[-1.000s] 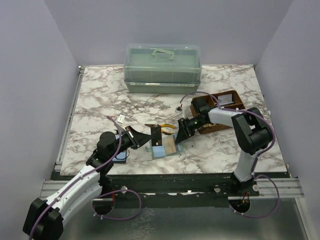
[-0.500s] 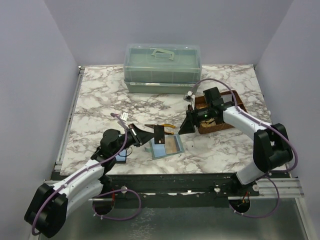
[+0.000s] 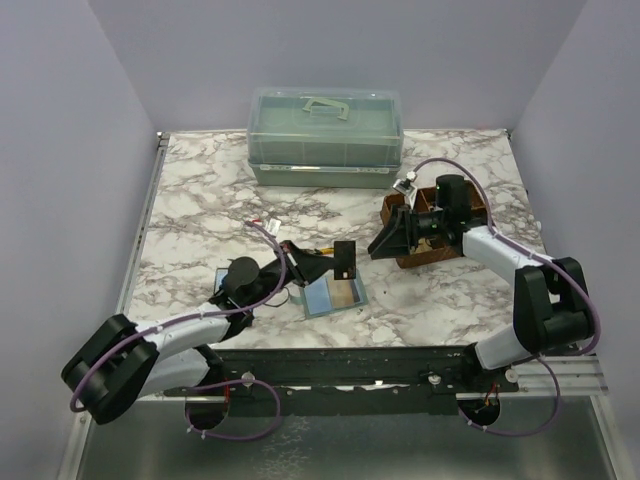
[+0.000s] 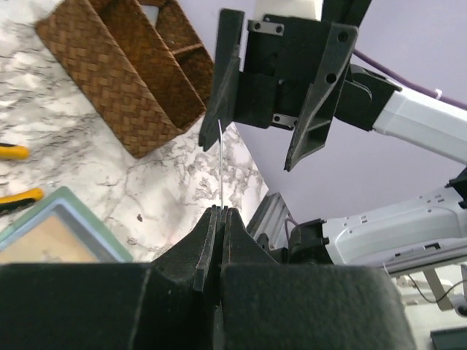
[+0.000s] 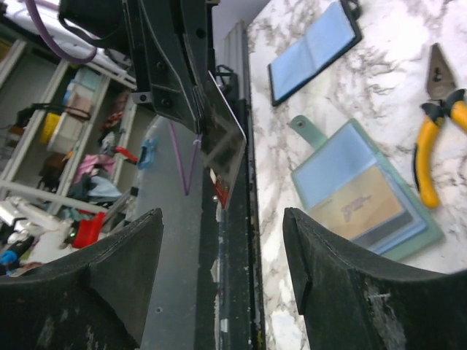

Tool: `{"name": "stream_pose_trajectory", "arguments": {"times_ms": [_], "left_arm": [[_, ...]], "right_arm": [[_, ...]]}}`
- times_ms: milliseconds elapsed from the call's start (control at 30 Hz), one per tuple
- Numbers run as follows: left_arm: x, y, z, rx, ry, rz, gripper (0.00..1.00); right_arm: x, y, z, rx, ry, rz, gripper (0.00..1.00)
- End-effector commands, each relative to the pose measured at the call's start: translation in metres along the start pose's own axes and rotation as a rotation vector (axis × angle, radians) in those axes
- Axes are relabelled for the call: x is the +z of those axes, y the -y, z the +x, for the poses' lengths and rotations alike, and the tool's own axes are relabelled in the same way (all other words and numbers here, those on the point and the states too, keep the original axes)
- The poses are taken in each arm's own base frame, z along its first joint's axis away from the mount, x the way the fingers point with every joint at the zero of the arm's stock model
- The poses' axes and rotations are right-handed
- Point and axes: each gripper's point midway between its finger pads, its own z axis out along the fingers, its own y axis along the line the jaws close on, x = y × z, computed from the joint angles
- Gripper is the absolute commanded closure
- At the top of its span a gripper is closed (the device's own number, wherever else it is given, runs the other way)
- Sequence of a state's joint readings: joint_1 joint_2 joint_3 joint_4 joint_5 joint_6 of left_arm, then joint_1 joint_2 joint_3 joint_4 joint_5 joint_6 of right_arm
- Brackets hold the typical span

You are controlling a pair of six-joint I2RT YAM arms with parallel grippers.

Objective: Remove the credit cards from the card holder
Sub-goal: Place the credit card in the storage box.

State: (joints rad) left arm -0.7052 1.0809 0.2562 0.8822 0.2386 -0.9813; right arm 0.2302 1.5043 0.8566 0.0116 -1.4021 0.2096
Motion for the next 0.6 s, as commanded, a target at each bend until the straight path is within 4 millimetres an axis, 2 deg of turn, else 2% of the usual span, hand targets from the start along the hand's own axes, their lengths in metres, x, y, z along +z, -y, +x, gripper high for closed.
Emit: {"name": "stream_pose_trajectory", "arguments": {"times_ms": [0,233,333,467,500,567], "left_arm": [[0.025,0.033,-0.017,0.069,0.097,0.109,1.00],[0.047,0.043,-0.014,0.065,0.089,0.158,1.00],[0.053,0.044,-0.009,0.054,0.077,0.170,1.00],[0.060,0.044,-0.001,0.042,0.065,0.179,1.00],[0.062,0.044,0.000,0.041,0.064,0.180,1.00],[0.063,0.044,0.003,0.039,0.059,0.182,1.00]], "right_arm": [[0.001,-0.014,0.003,0.030,-0.017,-0.111,0.27],[0.001,-0.012,0.006,0.061,-0.015,-0.109,0.29],[0.001,-0.015,0.005,0.048,-0.015,-0.118,0.35],[0.000,-0.022,0.005,0.041,-0.020,-0.135,0.52],[-0.001,-0.023,0.004,0.037,-0.022,-0.139,0.61],[-0.002,-0.025,0.005,0.033,-0.029,-0.150,0.85]]}}
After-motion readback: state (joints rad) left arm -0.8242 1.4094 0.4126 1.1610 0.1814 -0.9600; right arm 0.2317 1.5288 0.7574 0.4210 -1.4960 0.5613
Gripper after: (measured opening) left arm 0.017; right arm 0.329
